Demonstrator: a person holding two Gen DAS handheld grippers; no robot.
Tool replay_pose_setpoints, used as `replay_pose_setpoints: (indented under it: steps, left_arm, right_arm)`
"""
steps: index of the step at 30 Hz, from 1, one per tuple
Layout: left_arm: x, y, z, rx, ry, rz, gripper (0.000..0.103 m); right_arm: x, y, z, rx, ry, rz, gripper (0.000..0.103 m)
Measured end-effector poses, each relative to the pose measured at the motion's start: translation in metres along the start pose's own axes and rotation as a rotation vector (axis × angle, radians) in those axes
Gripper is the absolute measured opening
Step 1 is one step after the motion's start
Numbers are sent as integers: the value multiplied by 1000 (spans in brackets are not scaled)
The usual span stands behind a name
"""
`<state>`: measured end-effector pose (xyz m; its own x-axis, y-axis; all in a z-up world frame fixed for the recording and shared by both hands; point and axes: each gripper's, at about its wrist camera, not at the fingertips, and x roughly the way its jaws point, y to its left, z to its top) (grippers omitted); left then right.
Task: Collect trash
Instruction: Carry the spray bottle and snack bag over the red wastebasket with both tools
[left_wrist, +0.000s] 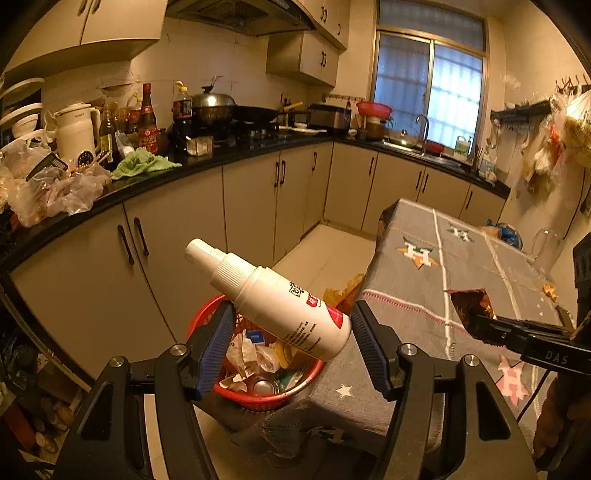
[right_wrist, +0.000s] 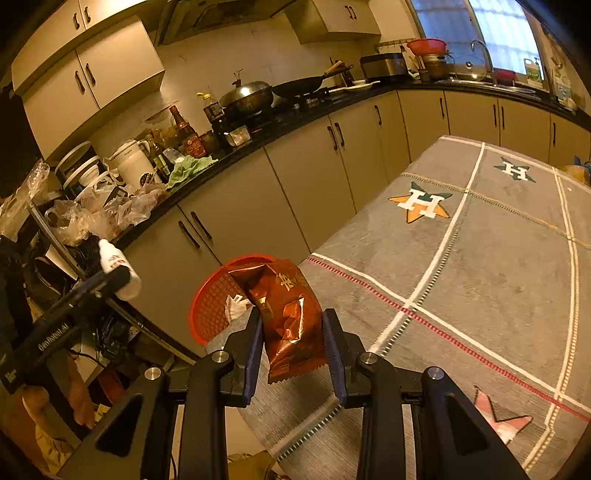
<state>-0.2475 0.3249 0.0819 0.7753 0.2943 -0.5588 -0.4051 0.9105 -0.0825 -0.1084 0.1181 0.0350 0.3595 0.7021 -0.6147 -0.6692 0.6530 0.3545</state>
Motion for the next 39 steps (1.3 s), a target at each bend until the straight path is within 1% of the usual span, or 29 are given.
replay_pose_setpoints:
  steps: [5,15,26,39]
  left_arm:
    - [17,-2,-3,-4,37,2,64]
    - [43,-5,-8,17,88,65,64]
    - [63,0,-14,34,135,137,64]
    - [75,9,-20,21,165,147,64]
  right_arm:
    - [13,-3,-1,9,18,9,34]
    - [26,-9,0,18,39,13,34]
    - [37,-6,1,8,54,7,34]
    - [49,0,0,-11,77,12,34]
